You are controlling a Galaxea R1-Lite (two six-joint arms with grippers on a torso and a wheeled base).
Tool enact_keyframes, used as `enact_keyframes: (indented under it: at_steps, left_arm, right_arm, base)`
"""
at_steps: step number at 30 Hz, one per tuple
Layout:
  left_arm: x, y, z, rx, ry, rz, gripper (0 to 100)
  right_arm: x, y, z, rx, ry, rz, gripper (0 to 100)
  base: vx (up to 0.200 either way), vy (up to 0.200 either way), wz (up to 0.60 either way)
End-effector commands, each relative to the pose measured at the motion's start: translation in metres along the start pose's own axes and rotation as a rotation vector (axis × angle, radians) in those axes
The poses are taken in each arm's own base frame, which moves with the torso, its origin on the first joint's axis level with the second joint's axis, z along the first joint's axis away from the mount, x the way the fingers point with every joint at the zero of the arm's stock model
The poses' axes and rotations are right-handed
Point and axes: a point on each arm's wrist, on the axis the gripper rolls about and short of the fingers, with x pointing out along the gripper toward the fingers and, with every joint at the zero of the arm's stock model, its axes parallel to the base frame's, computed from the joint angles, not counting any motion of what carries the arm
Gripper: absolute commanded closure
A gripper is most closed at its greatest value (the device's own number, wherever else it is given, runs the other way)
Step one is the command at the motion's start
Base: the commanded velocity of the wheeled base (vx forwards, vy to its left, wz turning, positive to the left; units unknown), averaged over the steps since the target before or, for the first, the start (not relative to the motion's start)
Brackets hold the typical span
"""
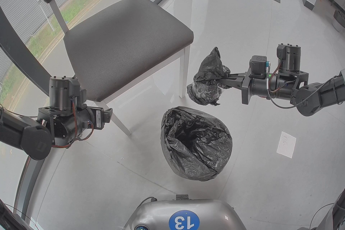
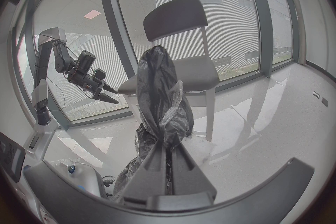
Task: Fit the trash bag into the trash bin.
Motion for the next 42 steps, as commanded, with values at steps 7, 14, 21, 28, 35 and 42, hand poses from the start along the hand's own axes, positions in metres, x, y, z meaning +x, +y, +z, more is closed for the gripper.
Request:
enact_keyframes:
  at_steps: [7, 14, 21, 28, 35, 42]
  left_arm:
    - [-0.015, 0.016, 0.006, -0.027, -0.041, 0.032, 0]
    - [-0.016, 0.015, 0.007, -0.028, -0.044, 0.027, 0]
    - [-0.016, 0.016, 0.008, -0.032, -0.048, 0.027, 0]
    - [-0.019, 0.017, 0.008, -0.035, -0.051, 0.027, 0]
    - [-0.024, 0.019, 0.005, -0.035, -0.049, 0.028, 0]
    - [-0.031, 0.015, 0.011, -0.041, -0.08, -0.002, 0]
  right_arm:
    - [0.014, 0.038, -0.008, 0.032, 0.036, 0.106, 100]
    - [0.018, 0.057, -0.017, 0.055, 0.066, 0.161, 100]
    - [0.022, 0.081, -0.023, 0.092, 0.097, 0.225, 100]
    - [-0.001, 0.102, -0.035, 0.128, 0.156, 0.251, 100]
    - [-0.025, 0.109, -0.046, 0.156, 0.2, 0.237, 100]
    - [-0.035, 0.104, -0.055, 0.171, 0.214, 0.203, 100]
  base:
    - [0.0, 0.0, 0.0]
    - [0.0, 0.0, 0.0]
    - [0.0, 0.0, 0.0]
    - [0.0, 0.0, 0.0]
    - [0.0, 0.0, 0.0]
    - [0.0, 0.0, 0.0]
